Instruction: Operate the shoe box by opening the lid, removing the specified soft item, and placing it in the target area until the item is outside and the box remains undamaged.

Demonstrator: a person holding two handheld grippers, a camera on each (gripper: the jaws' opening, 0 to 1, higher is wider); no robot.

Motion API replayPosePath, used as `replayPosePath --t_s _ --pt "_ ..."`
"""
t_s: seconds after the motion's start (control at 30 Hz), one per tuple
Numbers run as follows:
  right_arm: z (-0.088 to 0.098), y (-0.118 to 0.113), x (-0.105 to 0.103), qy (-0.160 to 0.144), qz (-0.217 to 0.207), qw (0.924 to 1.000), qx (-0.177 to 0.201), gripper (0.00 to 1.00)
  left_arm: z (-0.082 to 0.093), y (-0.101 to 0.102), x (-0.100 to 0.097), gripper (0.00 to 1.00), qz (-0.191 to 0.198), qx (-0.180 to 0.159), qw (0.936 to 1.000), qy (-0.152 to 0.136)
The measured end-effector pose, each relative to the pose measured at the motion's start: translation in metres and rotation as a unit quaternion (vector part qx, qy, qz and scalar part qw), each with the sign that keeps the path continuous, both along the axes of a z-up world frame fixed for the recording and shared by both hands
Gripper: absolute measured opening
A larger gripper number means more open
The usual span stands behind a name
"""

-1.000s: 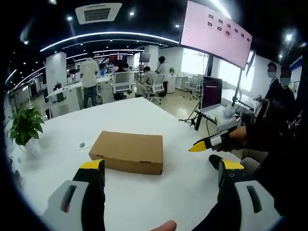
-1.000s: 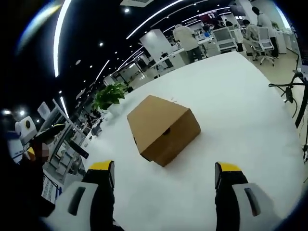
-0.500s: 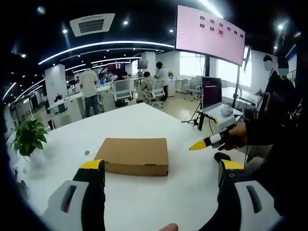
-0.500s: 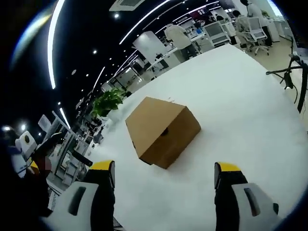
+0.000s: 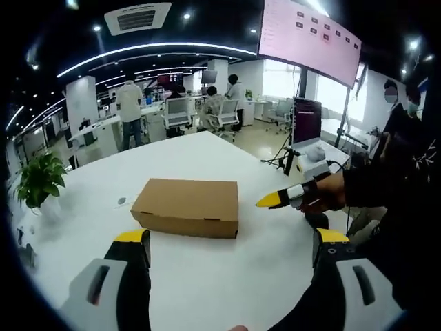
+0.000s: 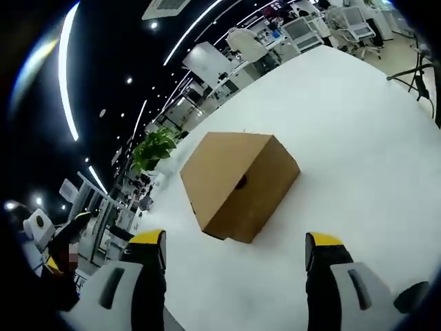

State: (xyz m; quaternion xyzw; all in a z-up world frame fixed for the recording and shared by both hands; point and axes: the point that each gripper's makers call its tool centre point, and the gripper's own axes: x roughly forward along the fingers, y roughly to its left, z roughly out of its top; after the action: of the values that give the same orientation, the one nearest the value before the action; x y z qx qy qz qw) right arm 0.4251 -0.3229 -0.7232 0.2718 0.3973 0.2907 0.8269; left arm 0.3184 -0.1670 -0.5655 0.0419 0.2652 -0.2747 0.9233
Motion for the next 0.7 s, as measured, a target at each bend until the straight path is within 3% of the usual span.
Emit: replayPosePath --t_s 0.07,0.13,0.27,0.43,0.5,0.6,0.7 --pt "-0.003 0.001 0.003 0.005 -0.004 1.0 0.0 0.84 -0.001 -0.002 0.0 0.99 0.004 -0.017 0.9998 0.007" --pt "-0.006 0.002 0.005 0.006 0.001 1.0 -0.006 0.84 0.002 -0.001 0.003 0.97 0.013 -0.028 0.9995 -0.006" --pt "-0.007 0.004 0.011 0.026 -0.015 0.9995 0.013 0.84 0.009 -0.006 0.007 0.92 0.02 -0.084 0.9961 -0.018" --pt "-0.008 0.007 0.02 0.036 -0.027 0.9988 0.022 0.84 -0.001 -0.001 0.009 0.92 0.03 -0.065 0.9973 -0.014" --pt "-0.006 0.008 0.024 0.034 -0.029 0.9987 0.025 0.84 0.001 0.0 0.01 0.94 0.035 -0.074 0.9965 -0.017" --pt "-0.007 0.009 0.029 0.037 -0.038 0.9982 0.028 0.84 -0.004 0.002 0.01 0.99 0.047 -0.079 0.9957 0.006" --pt "-0.007 0.012 0.034 0.044 -0.043 0.9974 0.036 0.84 -0.003 0.003 0.01 0.99 0.046 -0.078 0.9959 -0.004"
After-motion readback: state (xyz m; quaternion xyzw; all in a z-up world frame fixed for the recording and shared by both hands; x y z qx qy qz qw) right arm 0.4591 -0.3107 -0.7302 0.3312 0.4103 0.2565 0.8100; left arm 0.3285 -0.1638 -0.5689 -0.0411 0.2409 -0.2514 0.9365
